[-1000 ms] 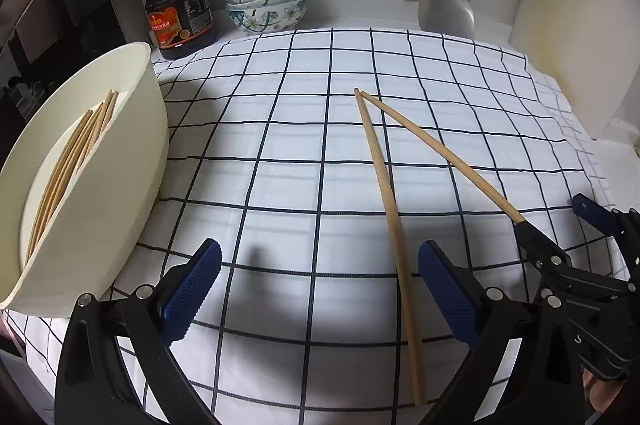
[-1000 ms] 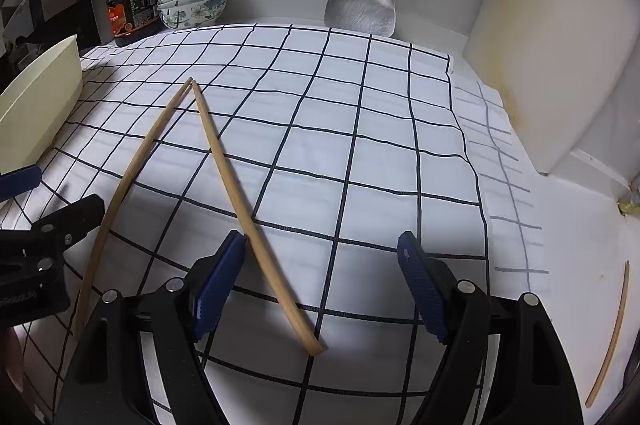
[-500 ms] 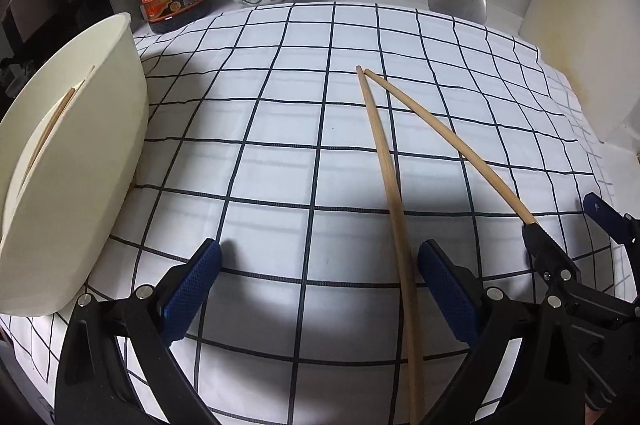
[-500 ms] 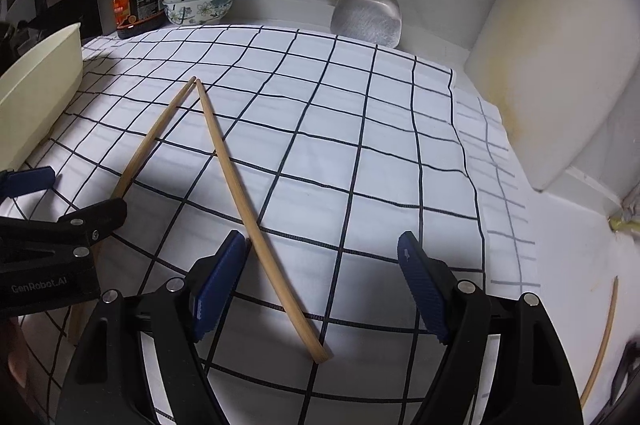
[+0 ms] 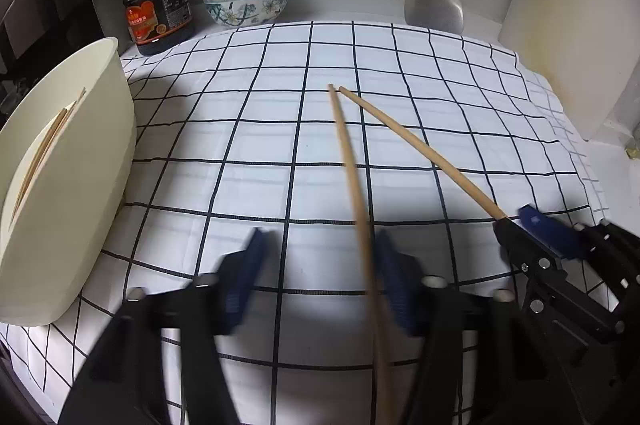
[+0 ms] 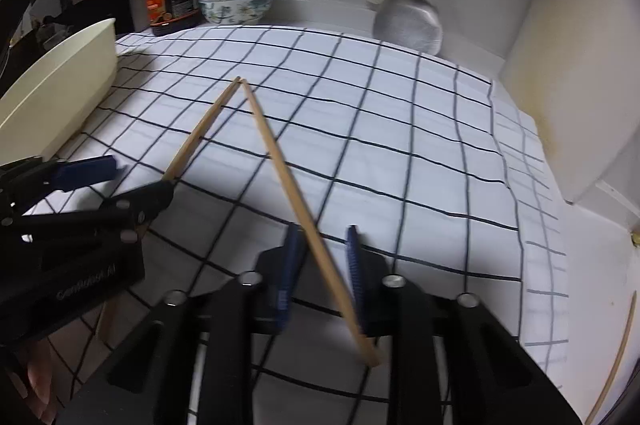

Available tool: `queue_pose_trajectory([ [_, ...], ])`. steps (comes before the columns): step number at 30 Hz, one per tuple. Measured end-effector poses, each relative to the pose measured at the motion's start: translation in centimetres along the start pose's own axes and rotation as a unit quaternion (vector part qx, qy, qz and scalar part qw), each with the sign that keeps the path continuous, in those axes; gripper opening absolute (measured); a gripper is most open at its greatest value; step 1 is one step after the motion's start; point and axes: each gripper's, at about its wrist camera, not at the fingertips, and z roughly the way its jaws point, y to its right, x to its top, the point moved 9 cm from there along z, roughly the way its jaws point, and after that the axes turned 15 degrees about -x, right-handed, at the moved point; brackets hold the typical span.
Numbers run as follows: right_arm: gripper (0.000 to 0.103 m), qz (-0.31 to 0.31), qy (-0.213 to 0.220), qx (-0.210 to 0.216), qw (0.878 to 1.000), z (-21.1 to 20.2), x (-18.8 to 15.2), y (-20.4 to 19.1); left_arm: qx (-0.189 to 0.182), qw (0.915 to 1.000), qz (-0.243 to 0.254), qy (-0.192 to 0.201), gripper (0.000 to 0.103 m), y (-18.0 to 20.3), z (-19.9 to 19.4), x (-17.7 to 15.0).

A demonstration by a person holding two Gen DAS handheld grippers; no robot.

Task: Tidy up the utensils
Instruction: 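Close the left tool on one chopstick while the right tool grasps the other, then lift both chopsticks with both tools and carry them over the basin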

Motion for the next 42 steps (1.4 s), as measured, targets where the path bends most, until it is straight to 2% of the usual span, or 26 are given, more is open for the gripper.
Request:
queue_pose_trajectory([
  [1,0.011,-0.001,0.000,0.001,1.000,0.0,0.0,-0.2,-0.004,1.0000,-0.001,0.000,0.020,0.0,-0.1,0.0],
  [2,0.011,-0.004,0.001,-0.001,1.000,0.0,0.0,-0.3,-0.009,0.9999,-0.003,-0.001,0.008,0.0,-0.2,0.0],
  [7,0.006,0.010,-0.002,0.000,1.000,0.0,0.2,0.0,-0.033,0.9994,0.008,-0.003,0.007,0.4,-0.4,-0.6],
  [11,0.006,0.057,-0.002,0.037,0.998,-0.7,0.7,0.7,-0.065,0.9978,-0.004,-0.011,0.007,0.3,-1.0,-1.0],
  [17,0.006,0.091,0.001,0.068,0.994,-1.6,1.2,0.9,-0.084,0.9964,-0.003,-0.004,0.007,0.1,-2.8,-0.9],
  [37,0.006,0.119,0.005,0.104,0.987,-2.7,1.5,1.5,-0.090,0.9959,0.007,0.007,0.007,0.4,-4.5,-0.8],
  [42,0.006,0.097,-0.007,0.096,0.991,-2.4,1.1,1.0,-0.090,0.9959,0.006,0.005,0.007,0.5,-4.4,-0.9],
])
